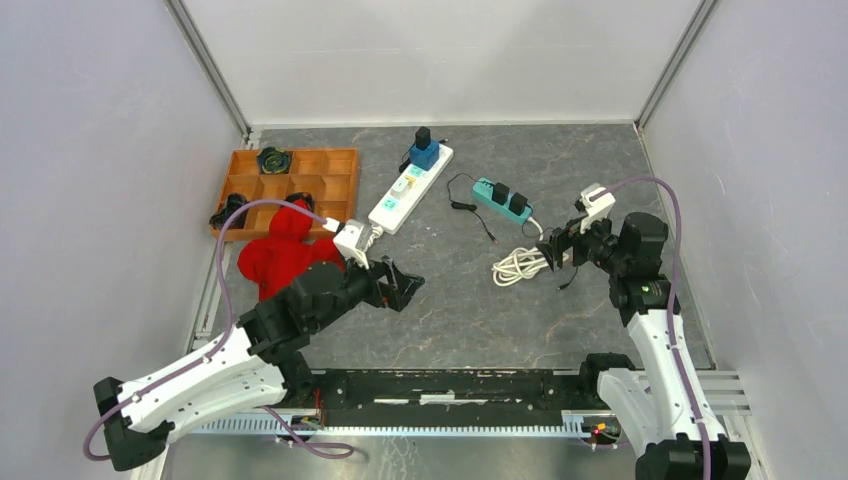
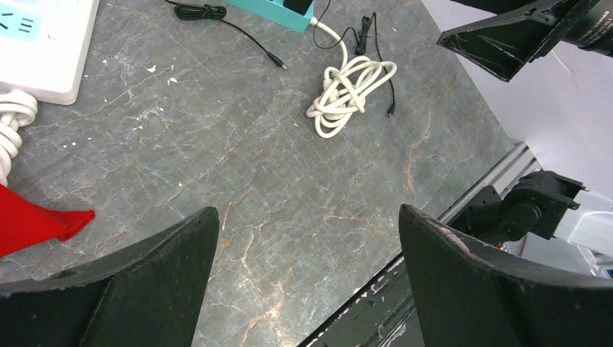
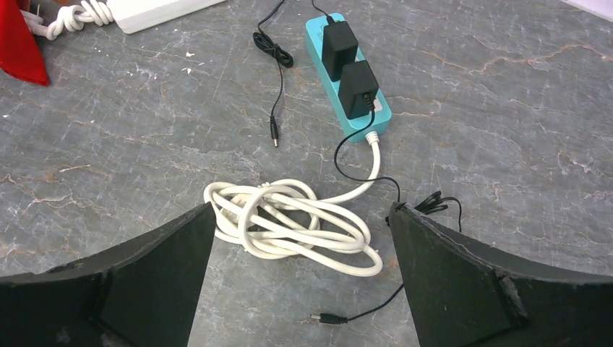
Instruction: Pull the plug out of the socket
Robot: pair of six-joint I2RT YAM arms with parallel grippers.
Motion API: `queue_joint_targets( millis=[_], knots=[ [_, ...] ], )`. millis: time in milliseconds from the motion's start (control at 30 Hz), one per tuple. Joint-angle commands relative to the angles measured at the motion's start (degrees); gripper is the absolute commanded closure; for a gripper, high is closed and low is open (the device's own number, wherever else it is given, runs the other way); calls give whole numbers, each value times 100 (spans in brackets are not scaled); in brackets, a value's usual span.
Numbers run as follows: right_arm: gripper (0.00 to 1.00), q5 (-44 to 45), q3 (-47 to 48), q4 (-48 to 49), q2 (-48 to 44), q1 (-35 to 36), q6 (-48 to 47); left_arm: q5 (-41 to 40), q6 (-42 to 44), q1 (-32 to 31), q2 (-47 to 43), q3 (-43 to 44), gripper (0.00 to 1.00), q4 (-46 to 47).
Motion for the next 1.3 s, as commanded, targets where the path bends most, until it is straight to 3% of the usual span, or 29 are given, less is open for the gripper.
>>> queue_joint_targets(
  millis=[0, 367, 500, 633, 767, 867, 1267],
  knots=[
    [3, 138, 75, 275, -89, -31, 116, -59, -243, -5, -10, -45, 0, 345],
    [3, 23, -1, 310, -153, -33, 23, -228, -26, -4, 17, -342, 0, 1066],
    [3, -259, -350, 638, -233, -33, -445, -464, 294, 4, 378, -35, 0, 1078],
    [3, -1294, -605, 582, -181, -31, -1430, -547, 845, 289, 1364, 933, 0, 600],
    [3, -1603, -552, 190, -124, -28, -1946, 575, 1077, 1278, 2491, 1924, 0, 370],
    [3, -1624, -596, 67, -140, -27, -2101, 1155, 1241, 1827, 3200, 2486, 0, 300],
    [3, -934, -512, -285, -271, -24, -2330, 1075, 2504, 2816, 6347, 5398, 4, -951]
  ],
)
